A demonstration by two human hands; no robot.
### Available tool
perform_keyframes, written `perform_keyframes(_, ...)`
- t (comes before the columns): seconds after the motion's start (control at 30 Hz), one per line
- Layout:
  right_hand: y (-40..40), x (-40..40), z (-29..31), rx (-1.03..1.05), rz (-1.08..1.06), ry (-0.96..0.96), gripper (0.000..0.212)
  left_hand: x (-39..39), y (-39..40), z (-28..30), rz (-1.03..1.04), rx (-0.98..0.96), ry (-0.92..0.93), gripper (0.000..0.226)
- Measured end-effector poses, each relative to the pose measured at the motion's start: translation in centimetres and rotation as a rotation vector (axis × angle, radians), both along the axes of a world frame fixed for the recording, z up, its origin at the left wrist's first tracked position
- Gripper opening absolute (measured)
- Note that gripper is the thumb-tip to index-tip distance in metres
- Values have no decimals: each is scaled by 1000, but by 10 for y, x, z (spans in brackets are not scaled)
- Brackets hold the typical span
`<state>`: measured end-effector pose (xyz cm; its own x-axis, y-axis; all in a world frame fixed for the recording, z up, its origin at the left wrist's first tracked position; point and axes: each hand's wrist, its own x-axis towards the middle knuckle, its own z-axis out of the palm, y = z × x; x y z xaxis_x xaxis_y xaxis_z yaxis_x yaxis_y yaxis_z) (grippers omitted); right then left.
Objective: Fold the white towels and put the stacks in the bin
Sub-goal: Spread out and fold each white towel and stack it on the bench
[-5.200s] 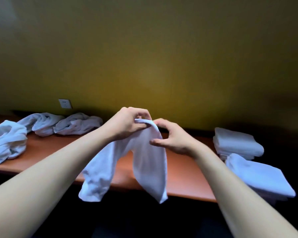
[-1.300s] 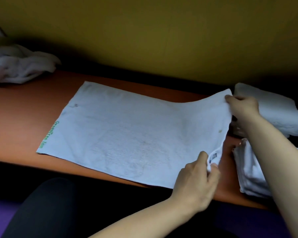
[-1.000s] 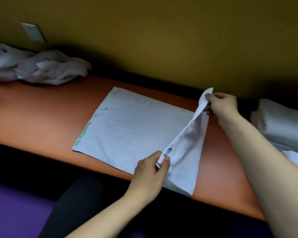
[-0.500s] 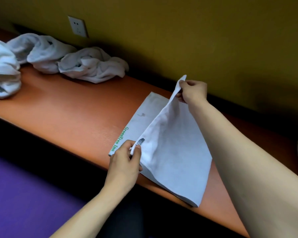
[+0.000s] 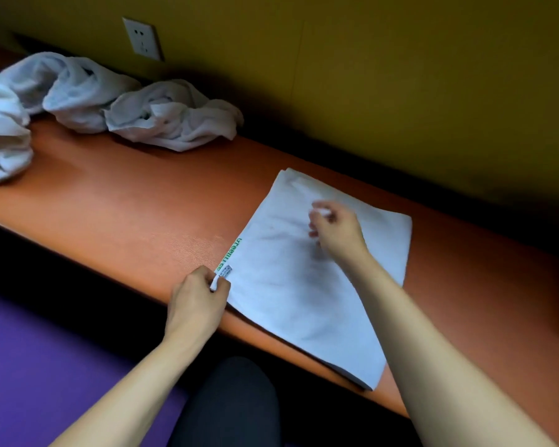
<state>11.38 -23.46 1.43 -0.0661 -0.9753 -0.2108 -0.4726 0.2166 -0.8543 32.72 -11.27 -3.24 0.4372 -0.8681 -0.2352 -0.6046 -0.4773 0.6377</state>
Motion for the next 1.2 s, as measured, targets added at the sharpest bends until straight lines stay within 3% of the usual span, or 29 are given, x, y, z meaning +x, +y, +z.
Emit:
perform_keyframes(0.17,123,-81,-36,-42,36,491,19,-10,12,-5,-62,-69,-155,23)
perform_keyframes(0.37,203,-105,-52,119,-266,568,34,-7,3,-7,-43,16,-98,52)
perform_keyframes(0.47,212,-85,-50,216,-257,595,42,-9,-2,4,30,80,31,32)
perform_keyframes(0.53,215,-76,-48,209,-276,464,31,-11,3,11,8,101,73,13)
perform_keyframes(0.67,223,-84,-38,97,-440,83,11,-14,17,14,68,23,328,20)
perform_keyframes(0.77,234,-101,-24,-4,-524,-27,16,-21,37,27,95,-61,540,19)
perform_keyframes(0.87,250,-117,-9,-98,-542,-138,26,-30,64,50,94,-146,660,35)
perform_keyframes(1.07,280,-144,11,-64,-557,-411,5,-33,105,78,46,-176,776,29)
perform_keyframes(1.13,291,-150,18,-12,-473,-499,21,-28,118,84,-6,-177,911,25)
perform_keyframes(1.2,297,-156,23,-5,-417,-522,35,-25,127,84,-76,-183,921,30)
